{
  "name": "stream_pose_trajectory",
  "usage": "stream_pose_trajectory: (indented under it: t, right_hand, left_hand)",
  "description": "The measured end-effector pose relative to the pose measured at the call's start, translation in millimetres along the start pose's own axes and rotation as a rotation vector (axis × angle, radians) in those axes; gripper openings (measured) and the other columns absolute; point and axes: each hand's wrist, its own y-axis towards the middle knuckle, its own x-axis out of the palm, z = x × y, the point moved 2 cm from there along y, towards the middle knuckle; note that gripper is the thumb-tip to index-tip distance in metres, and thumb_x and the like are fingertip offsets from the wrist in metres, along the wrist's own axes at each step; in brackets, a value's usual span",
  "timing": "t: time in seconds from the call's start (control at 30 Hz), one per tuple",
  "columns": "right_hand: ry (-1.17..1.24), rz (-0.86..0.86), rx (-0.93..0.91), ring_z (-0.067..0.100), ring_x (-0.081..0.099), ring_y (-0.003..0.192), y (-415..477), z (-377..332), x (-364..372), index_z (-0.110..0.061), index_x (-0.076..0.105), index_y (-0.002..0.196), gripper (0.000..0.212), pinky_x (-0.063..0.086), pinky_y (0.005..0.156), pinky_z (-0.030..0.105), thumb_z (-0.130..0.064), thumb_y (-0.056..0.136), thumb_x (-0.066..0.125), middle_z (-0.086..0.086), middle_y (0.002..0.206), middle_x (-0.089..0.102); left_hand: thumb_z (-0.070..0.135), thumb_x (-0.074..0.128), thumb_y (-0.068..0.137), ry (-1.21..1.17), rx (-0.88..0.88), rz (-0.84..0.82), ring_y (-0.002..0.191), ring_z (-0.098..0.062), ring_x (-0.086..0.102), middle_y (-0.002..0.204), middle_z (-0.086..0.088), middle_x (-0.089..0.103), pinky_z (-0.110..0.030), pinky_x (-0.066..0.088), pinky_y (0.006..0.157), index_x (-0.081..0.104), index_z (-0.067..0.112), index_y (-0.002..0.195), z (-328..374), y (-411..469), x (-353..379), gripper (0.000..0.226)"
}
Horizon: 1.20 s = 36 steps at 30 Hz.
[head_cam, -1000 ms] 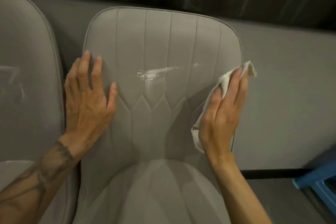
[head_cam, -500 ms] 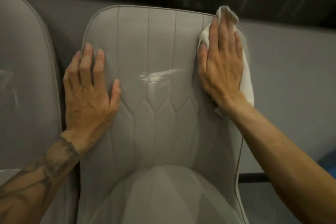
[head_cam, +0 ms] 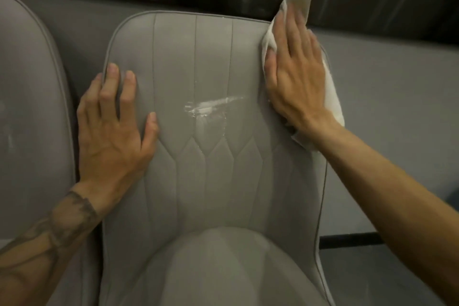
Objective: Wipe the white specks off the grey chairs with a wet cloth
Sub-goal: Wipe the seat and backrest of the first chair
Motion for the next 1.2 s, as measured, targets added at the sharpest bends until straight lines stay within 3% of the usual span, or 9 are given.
stream_pose_trajectory:
  t: [0.1, 0.23, 0.37, 0.5, 0.6, 0.73, 0.87, 1.07, 1.2]
  right_hand:
    - [0.012, 0.009, 0.029, 0.023, 0.008, 0.162, -32, -18, 10, -0.010, 0.012, 0.166, 0.060, 0.015, 0.132, 0.042, -0.033, 0.111, 0.020, 0.009, 0.174, 0.012]
    - [0.041, -0.176, -0.172, 0.022, 0.004, 0.162, -114, -34, 11, -0.010, 0.008, 0.166, 0.063, 0.011, 0.132, 0.043, -0.035, 0.111, 0.027, 0.009, 0.175, 0.007]
    - [-0.043, -0.174, -0.312, 0.026, 0.016, 0.160, -92, -12, 2, -0.010, 0.010, 0.166, 0.062, 0.012, 0.132, 0.040, -0.037, 0.112, 0.026, 0.012, 0.173, 0.016]
    - [0.014, -0.018, -0.055, 0.023, 0.011, 0.162, -23, -4, 2, -0.011, 0.009, 0.166, 0.060, 0.012, 0.132, 0.041, -0.035, 0.112, 0.021, 0.011, 0.174, 0.012]
    - [0.034, 0.037, 0.042, 0.024, 0.006, 0.162, -45, -21, 15, -0.008, 0.008, 0.166, 0.061, 0.014, 0.132, 0.043, -0.031, 0.111, 0.021, 0.011, 0.174, 0.008]
    - [0.067, -0.149, -0.047, 0.025, 0.003, 0.162, -142, -43, 28, -0.009, 0.004, 0.166, 0.063, 0.009, 0.132, 0.044, -0.034, 0.111, 0.022, 0.009, 0.175, 0.003]
    - [-0.007, -0.269, -0.090, 0.028, 0.019, 0.159, -175, -47, 23, -0.009, 0.011, 0.166, 0.062, 0.010, 0.132, 0.042, -0.035, 0.111, 0.024, 0.010, 0.173, 0.018]
    - [0.081, 0.063, 0.180, 0.025, 0.015, 0.161, -14, -13, 10, -0.009, 0.015, 0.165, 0.060, 0.014, 0.132, 0.042, -0.035, 0.111, 0.015, 0.013, 0.173, 0.017]
    - [0.085, 0.081, 0.119, 0.026, 0.008, 0.162, -61, -31, 25, -0.008, 0.011, 0.165, 0.061, 0.013, 0.132, 0.043, -0.031, 0.110, 0.022, 0.013, 0.174, 0.010]
  left_hand:
    - [0.040, 0.043, 0.106, 0.009, -0.003, 0.004, 0.150, -0.044, 0.030, 0.166, -0.021, 0.025, -0.054, 0.025, 0.122, 0.023, 0.008, 0.162, -1, -1, 2, 0.068]
    - [0.040, 0.042, 0.106, 0.001, 0.004, 0.003, 0.150, -0.044, 0.029, 0.167, -0.021, 0.024, -0.054, 0.025, 0.123, 0.022, 0.009, 0.162, -2, -1, 3, 0.068]
    - [0.040, 0.043, 0.106, -0.005, -0.007, -0.014, 0.151, -0.044, 0.028, 0.167, -0.022, 0.024, -0.055, 0.024, 0.123, 0.022, 0.008, 0.162, 0, 0, 0, 0.068]
    - [0.038, 0.044, 0.105, 0.010, -0.009, -0.011, 0.150, -0.045, 0.029, 0.166, -0.023, 0.025, -0.056, 0.025, 0.123, 0.023, 0.007, 0.162, 1, -1, -1, 0.068]
    - [0.038, 0.044, 0.105, 0.008, -0.001, -0.003, 0.150, -0.044, 0.029, 0.166, -0.022, 0.025, -0.055, 0.025, 0.123, 0.024, 0.007, 0.161, 1, -1, 0, 0.068]
    - [0.039, 0.044, 0.106, 0.004, -0.001, 0.009, 0.150, -0.044, 0.029, 0.167, -0.022, 0.025, -0.055, 0.026, 0.123, 0.024, 0.007, 0.162, 0, -2, 1, 0.068]
    - [0.040, 0.044, 0.106, -0.008, 0.002, 0.009, 0.150, -0.045, 0.029, 0.167, -0.022, 0.023, -0.055, 0.025, 0.123, 0.022, 0.008, 0.162, -1, -2, 1, 0.068]
    - [0.040, 0.044, 0.106, -0.011, -0.008, -0.005, 0.151, -0.044, 0.028, 0.169, -0.021, 0.021, -0.054, 0.024, 0.123, 0.021, 0.009, 0.162, -1, -2, 2, 0.069]
    - [0.039, 0.045, 0.105, -0.019, -0.009, 0.011, 0.150, -0.044, 0.030, 0.169, -0.021, 0.021, -0.053, 0.025, 0.123, 0.022, 0.010, 0.162, -2, -3, 3, 0.068]
